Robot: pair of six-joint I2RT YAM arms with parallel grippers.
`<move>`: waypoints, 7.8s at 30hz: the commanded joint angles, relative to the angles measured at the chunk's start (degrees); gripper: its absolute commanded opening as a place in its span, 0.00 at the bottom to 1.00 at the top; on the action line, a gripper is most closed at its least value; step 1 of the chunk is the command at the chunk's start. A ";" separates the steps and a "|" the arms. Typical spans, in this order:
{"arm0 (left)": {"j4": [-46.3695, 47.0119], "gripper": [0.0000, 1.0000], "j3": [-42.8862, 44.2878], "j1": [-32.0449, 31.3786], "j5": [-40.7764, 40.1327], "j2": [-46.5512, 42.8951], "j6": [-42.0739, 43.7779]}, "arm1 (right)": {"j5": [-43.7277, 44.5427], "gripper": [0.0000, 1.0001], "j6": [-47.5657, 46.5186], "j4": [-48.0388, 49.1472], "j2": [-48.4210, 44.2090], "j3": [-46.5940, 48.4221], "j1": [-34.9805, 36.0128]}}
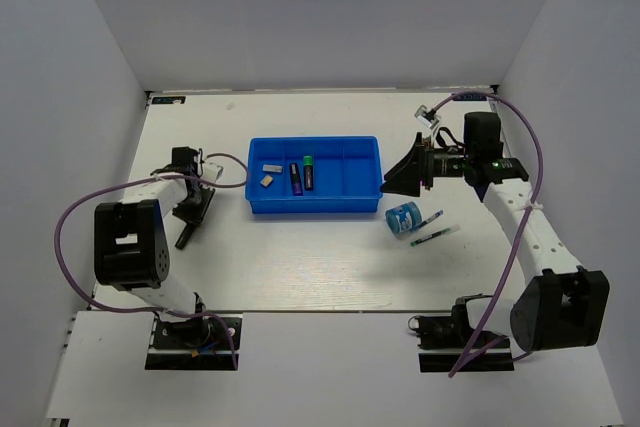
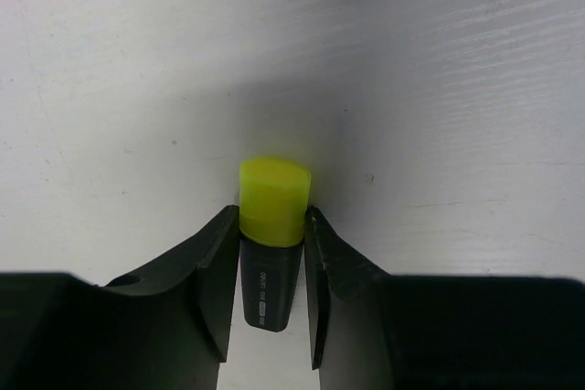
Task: Sort the stationery into containers
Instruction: Grab a piece of stationery with the left arm, then place the stationery into the container, then grab a piece of stationery with the right arm, then place the stationery into the container, then grab a piece of stationery with the left arm
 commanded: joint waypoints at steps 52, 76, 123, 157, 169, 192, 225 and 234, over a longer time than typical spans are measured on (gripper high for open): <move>14.13 0.70 30.66 -37.30 -3.98 2.64 -41.76 | 41.66 0.90 -29.97 -13.27 1.30 -9.05 -1.05; 8.16 0.72 -12.67 -36.68 -3.09 -48.23 -44.57 | 64.95 0.90 -10.12 3.78 10.36 -15.64 11.43; -8.54 0.72 -16.46 -36.60 0.07 -61.62 -45.28 | 34.27 0.00 -73.65 -25.93 45.34 48.08 20.84; -2.13 0.68 -15.32 -36.69 7.98 -56.17 -46.16 | 38.33 0.90 -50.90 -23.90 44.03 48.78 22.86; 4.99 0.01 -6.71 -42.65 14.74 -41.17 -43.00 | 57.63 0.00 -15.98 -12.68 24.23 30.21 18.30; 20.19 0.10 45.75 -66.92 12.99 27.39 -27.96 | 68.38 0.05 16.70 -5.73 -14.58 -12.99 -15.54; 16.86 0.42 60.00 -67.62 0.86 47.36 -29.55 | 56.70 0.07 17.22 -5.18 -19.87 -15.82 -22.05; 11.50 0.37 58.77 -68.24 1.39 48.07 -28.41 | 55.99 0.08 17.84 -5.27 -20.31 -15.82 -22.75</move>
